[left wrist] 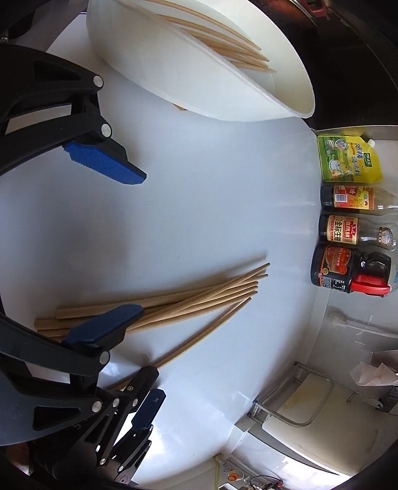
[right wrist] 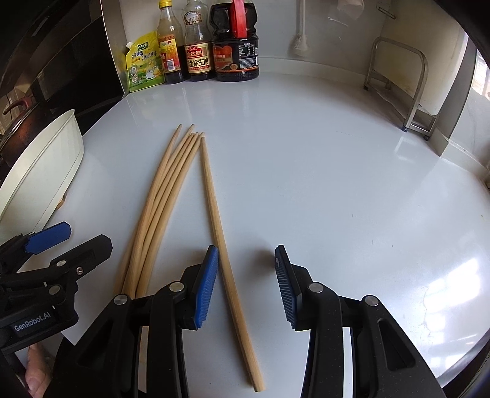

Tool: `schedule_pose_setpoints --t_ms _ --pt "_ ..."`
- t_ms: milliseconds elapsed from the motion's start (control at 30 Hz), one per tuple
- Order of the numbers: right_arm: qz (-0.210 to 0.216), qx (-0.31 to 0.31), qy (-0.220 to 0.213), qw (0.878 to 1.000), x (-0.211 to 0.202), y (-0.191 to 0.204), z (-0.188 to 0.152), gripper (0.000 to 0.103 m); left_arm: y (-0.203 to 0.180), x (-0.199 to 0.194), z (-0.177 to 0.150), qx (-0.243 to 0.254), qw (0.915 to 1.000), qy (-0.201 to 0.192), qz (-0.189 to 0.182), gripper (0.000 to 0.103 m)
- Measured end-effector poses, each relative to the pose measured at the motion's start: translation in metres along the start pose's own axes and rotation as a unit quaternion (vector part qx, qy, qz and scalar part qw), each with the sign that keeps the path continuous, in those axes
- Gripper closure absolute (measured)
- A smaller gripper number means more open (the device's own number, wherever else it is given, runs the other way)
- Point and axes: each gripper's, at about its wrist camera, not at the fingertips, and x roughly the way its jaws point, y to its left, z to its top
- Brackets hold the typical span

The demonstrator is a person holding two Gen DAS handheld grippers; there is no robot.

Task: Organize utensils
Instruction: 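Move both open grippers back to the chopstick bundle, then close the left gripper on a chopstick while the right gripper grasps another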

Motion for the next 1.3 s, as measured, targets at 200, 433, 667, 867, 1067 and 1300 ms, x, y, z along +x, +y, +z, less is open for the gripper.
schedule_pose_setpoints --t_ms 200,433,667,867,1067,1300 --pt "0.009 0.008 0.0 1.0 0.0 -0.007 0.001 0.066 -0.01 0.007 0.002 0.012 0.9999 0.0 0.012 0.024" --pt "0.014 0.007 -0.002 1.0 0.0 -0.011 0.002 0.062 -0.018 0.013 -0.002 0.024 0.9994 0.005 0.025 0.023" --pt "-0.003 -0.034 -0.003 0.999 0.005 0.004 0.004 0.061 -0.025 0.018 0.003 0.043 0.9983 0.0 0.039 0.031" --pt "0.0 -0.042 -0.003 0.999 0.009 0.006 0.01 0.061 -0.029 0.023 0.014 0.051 0.9983 0.002 0.03 0.049" --pt "0.008 -0.053 -0.003 0.999 0.012 0.01 0.015 0.067 -0.033 0.029 0.025 0.057 0.9982 0.003 0.019 0.073" --pt "0.017 -0.041 -0.005 0.999 0.011 0.005 0.015 0.097 -0.032 0.028 0.026 0.049 0.9985 0.019 -0.015 0.096"
